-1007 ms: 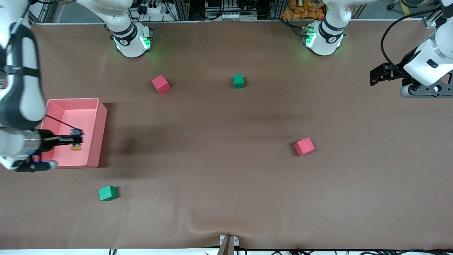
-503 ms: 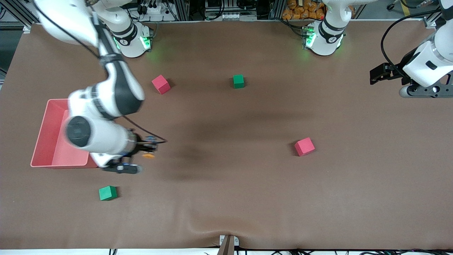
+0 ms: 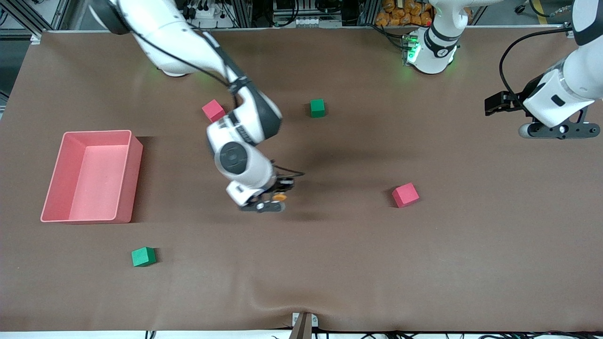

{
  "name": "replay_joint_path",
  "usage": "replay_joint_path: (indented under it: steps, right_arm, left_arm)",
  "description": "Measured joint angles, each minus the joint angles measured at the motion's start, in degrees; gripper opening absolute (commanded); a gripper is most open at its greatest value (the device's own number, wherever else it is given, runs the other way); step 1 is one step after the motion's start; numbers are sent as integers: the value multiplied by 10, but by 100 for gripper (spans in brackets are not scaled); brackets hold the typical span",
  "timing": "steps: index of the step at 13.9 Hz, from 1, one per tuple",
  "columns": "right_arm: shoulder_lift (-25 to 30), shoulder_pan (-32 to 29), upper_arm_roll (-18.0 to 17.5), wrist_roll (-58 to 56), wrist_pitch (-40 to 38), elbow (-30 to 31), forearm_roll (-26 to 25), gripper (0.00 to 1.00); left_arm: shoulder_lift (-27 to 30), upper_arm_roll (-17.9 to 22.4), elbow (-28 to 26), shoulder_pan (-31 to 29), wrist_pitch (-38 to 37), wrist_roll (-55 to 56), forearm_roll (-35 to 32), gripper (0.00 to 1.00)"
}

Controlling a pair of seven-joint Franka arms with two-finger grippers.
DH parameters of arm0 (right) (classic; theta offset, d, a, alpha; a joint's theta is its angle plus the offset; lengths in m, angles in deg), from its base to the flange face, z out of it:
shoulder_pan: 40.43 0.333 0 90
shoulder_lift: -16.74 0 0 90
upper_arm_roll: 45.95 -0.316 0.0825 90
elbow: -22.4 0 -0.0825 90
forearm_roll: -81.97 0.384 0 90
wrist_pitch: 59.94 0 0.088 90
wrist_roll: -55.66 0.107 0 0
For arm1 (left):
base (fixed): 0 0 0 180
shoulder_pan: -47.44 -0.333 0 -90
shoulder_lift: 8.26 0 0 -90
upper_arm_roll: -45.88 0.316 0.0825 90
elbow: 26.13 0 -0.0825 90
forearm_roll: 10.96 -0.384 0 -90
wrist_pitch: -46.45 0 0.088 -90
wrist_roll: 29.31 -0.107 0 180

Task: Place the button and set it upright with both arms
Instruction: 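Lift the button out of the bin and carry it to mid-table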

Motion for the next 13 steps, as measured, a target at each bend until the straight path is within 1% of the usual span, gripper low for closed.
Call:
replay_joint_path:
  steps: [2,5,6,7,8,13]
  right_arm:
    - [-25,40,1,24,35,-1,0,0]
    - [-50,69,5,28,49,-2,-1,0]
    - [-55,71,6,28,50,-3,-1,11]
    - [-58,72,6,28,50,-3,-1,33]
    - [-60,73,6,27,50,-3,-1,99]
    - [-61,82,8,27,57,-6,-2,100]
  left_arm:
    - [-4,0,-6,0,0,0,0,100]
    - [-7,-1,-21,0,0,0,13,100]
    - [-8,-1,-26,-1,-1,0,19,100]
    - [-9,-1,-31,-1,-1,0,23,100]
    - [-10,-1,-36,0,-1,0,24,100]
    - [-12,-1,-41,0,-1,0,24,100]
